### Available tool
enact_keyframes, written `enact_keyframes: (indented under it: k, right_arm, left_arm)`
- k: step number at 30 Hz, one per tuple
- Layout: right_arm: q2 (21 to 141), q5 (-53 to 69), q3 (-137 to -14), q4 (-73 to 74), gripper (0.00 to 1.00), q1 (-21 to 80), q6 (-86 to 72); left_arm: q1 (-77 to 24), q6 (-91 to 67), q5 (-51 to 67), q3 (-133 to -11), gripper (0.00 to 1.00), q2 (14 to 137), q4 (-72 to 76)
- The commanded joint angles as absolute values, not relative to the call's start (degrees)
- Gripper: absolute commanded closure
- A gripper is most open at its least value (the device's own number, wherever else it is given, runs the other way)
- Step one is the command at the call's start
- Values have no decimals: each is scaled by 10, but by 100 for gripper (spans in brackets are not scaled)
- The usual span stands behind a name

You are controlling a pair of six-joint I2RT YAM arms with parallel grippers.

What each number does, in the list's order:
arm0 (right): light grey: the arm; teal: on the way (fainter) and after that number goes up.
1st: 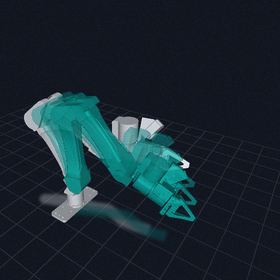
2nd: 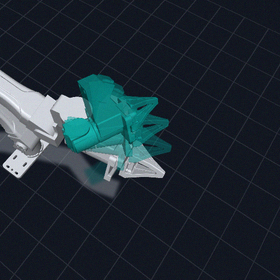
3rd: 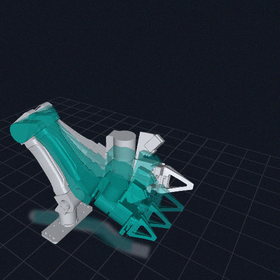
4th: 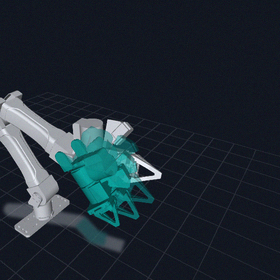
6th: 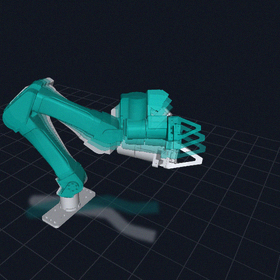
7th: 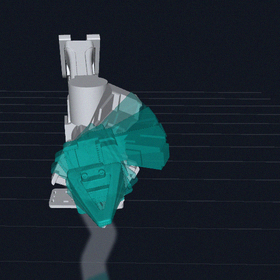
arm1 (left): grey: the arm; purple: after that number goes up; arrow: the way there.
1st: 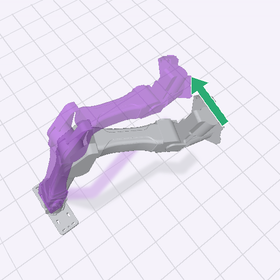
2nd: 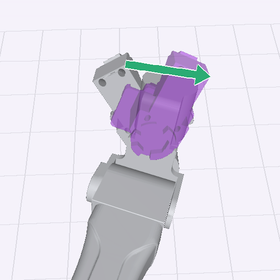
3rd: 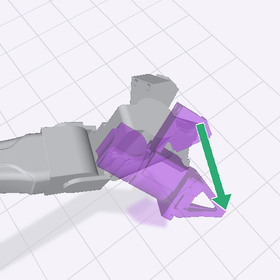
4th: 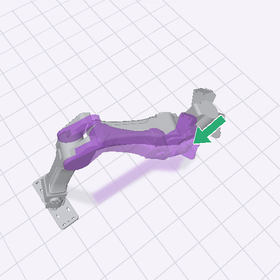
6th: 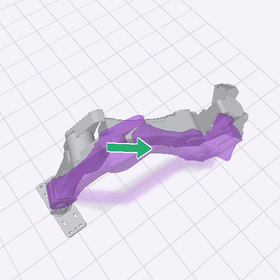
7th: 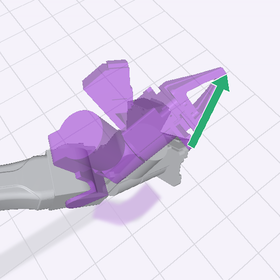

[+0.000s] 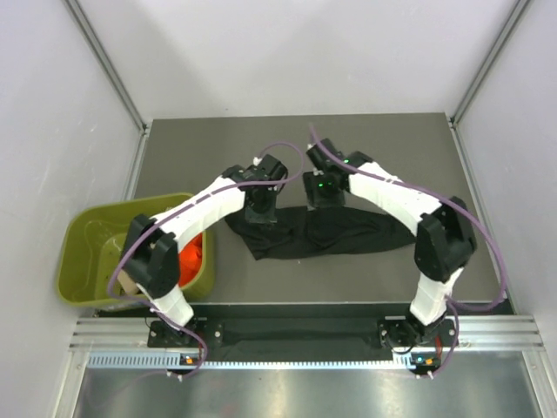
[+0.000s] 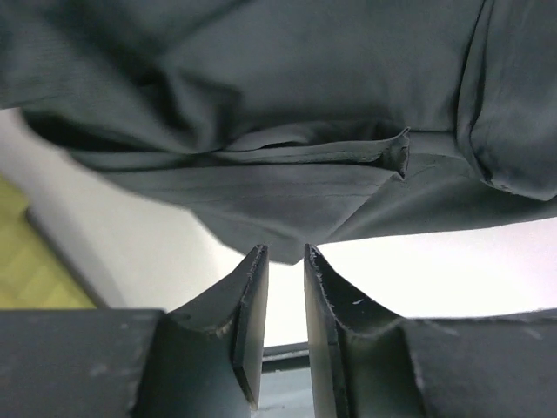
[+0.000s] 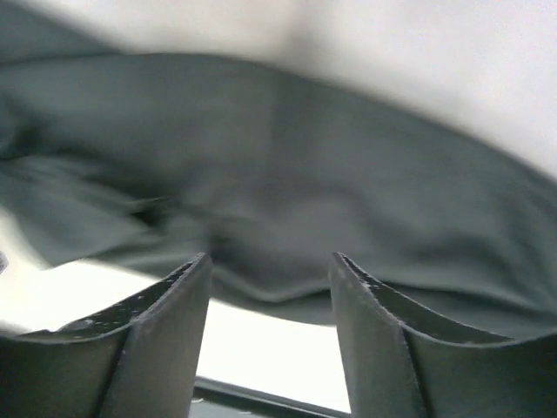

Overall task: Fold and stack the t-shirts
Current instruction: Flatten the tshirt out

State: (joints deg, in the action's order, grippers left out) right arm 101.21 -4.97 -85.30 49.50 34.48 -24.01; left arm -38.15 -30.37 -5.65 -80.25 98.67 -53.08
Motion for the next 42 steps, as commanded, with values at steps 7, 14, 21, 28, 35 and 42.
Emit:
enact_keyframes:
  k: [7,14,21,28,35,42]
  right_arm:
    - [1108,24,-905,472,47,394,-278]
    - [1214,-111,-1044,547,43,374,-312]
    - [1286,-170,-1131,597,53,371,-337]
    - [1301,-178,-1119,590,57,370,-344]
    - [1323,-181,-1136,584,64,359,-343]
    - [1326,-165,-1144,567,60,353,-331]
  left_arm:
    - [-377,-345,-144,-709,73,761,-469]
    - [-376,-356,-127,-686,73,727,-470]
    - [-376,-354,-127,-672,74,715,-474]
    - [-377,-352,-127,-658,74,701,-474]
    - [-376,-339,-125,-662,74,701,-475]
    - [-376,-331,-128,-660,73,696,-479]
